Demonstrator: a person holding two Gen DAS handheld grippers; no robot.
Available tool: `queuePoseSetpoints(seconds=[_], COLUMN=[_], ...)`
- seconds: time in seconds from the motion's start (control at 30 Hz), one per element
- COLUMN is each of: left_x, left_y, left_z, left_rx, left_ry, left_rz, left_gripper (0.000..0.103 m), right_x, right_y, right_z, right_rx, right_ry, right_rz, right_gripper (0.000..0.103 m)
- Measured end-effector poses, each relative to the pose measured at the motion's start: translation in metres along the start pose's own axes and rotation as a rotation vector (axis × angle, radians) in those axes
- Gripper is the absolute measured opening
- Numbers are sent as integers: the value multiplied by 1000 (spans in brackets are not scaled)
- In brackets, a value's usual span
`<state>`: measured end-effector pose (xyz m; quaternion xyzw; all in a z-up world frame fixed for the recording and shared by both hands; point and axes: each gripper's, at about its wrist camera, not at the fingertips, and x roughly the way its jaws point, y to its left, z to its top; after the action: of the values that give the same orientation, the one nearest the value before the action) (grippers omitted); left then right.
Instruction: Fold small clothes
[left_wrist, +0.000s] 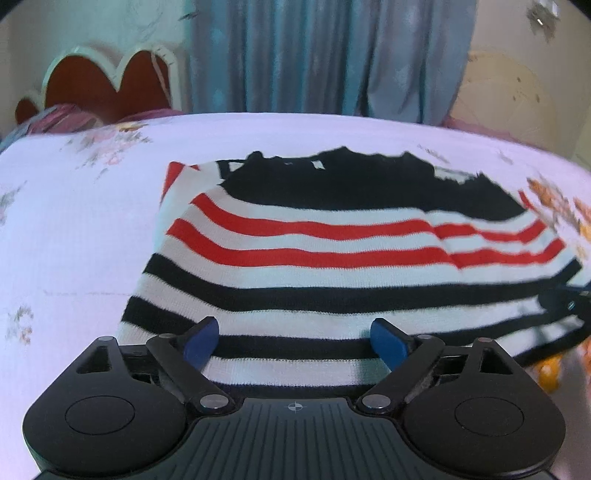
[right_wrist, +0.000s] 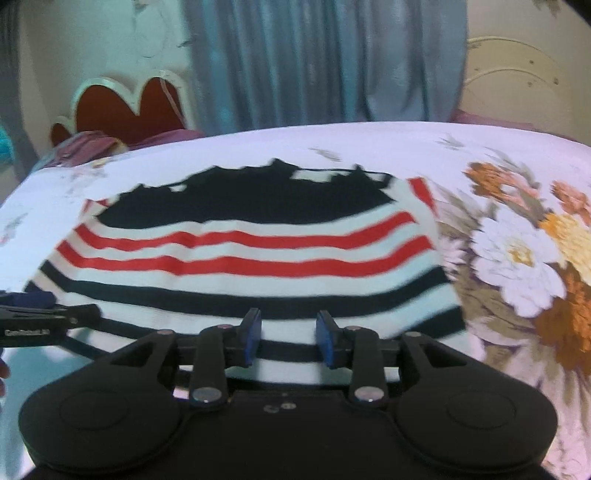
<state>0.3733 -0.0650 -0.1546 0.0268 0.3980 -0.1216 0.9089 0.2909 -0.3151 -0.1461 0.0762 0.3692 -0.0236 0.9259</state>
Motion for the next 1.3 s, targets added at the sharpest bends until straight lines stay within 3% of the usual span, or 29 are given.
queuePoseSetpoints(seconds=[0.3, 0.47, 0.67, 0.87, 0.93, 0.97, 1.03, 1.2, 1.3], left_x=[-27, -27, -4, 18, 25, 25, 30, 31, 24], left_y=[33, 59, 75, 81, 81, 82, 85, 90, 87], left_z=[-16, -46, -47, -44, -42, -42, -42, -40, -34], left_rx=[-270, -513, -681, -798, -814, -818, -833, -847, -827], left_ry=[52, 114, 32, -94, -114, -123, -120, -100, -107], left_rz=[-19, -43, -142, -203, -203, -200, -191, -191, -184], left_gripper=[88, 88, 88, 86, 67, 62, 40, 22, 16], right_x=[11, 21, 33, 51, 60, 63, 67, 67, 67], right_y=[26, 37, 45, 60, 65, 67, 73, 86, 89], right_z=[13, 15, 22, 31, 29, 26, 21, 15, 16], right_rx=[-59, -91, -91, -132, -159, -173, -216, -266, -266], right_ry=[8, 18, 8, -15, 13, 18, 8, -2, 4], right_rz=[125, 160, 169, 111, 90, 76, 43, -21, -37], right_gripper=[35, 35, 35, 35, 36, 36, 36, 36, 36])
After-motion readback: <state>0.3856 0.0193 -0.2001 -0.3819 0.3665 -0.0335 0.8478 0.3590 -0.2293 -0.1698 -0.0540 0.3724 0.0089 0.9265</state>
